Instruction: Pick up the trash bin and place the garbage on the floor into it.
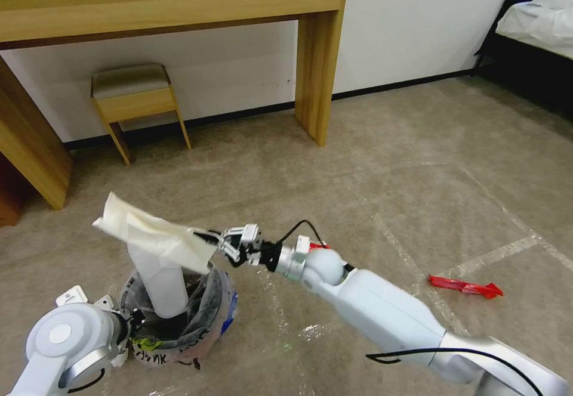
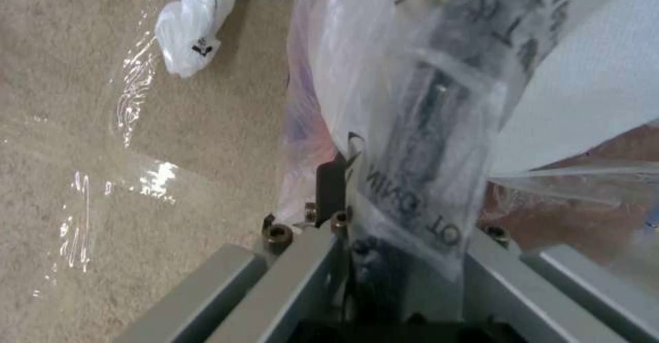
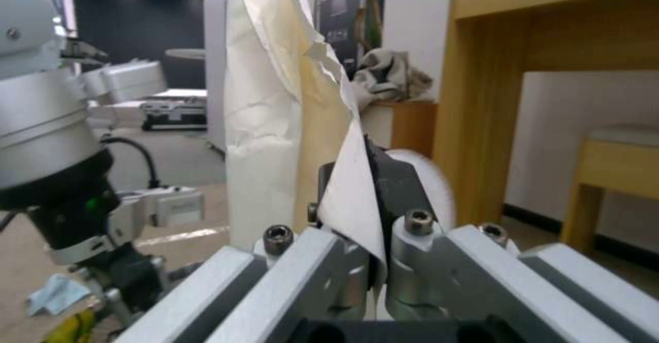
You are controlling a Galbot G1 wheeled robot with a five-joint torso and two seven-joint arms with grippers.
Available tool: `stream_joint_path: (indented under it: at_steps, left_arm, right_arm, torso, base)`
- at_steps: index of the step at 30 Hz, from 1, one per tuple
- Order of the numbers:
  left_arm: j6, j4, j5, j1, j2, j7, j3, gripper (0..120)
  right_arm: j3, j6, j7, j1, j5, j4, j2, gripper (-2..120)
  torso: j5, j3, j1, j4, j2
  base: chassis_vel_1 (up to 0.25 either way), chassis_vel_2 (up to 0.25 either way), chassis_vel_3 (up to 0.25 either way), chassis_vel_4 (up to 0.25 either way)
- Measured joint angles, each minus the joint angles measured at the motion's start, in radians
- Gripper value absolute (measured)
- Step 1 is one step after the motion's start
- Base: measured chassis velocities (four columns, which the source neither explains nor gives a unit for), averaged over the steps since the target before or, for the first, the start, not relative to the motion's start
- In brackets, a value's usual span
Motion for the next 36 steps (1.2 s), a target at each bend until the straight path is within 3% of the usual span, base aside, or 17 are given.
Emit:
stream_joint_path:
  at_steps: [12, 36]
  left_arm:
    - [-0.001, -0.016, 0.0, 0.011, 0.005, -0.001, -0.013, 0]
    - [-0.003, -0.025, -0.002, 0.014, -0.001, -0.001, -0.019, 0]
  right_arm:
    - [-0.067, -0.001, 0.023, -0.016, -0.027, -0.04, 0.066, 0]
    - [-0.076, 0.045, 0.044, -0.057, -0.081, -0.118, 0.087, 0]
  torso:
    - [0.0, 0.0, 0.0, 0.0, 0.0]
    - [0.0001, 0.0, 0.0, 0.0, 0.0]
  base:
    - [0.0, 0.0, 0.0, 0.0]
    - [0.0, 0.0, 0.0, 0.0]
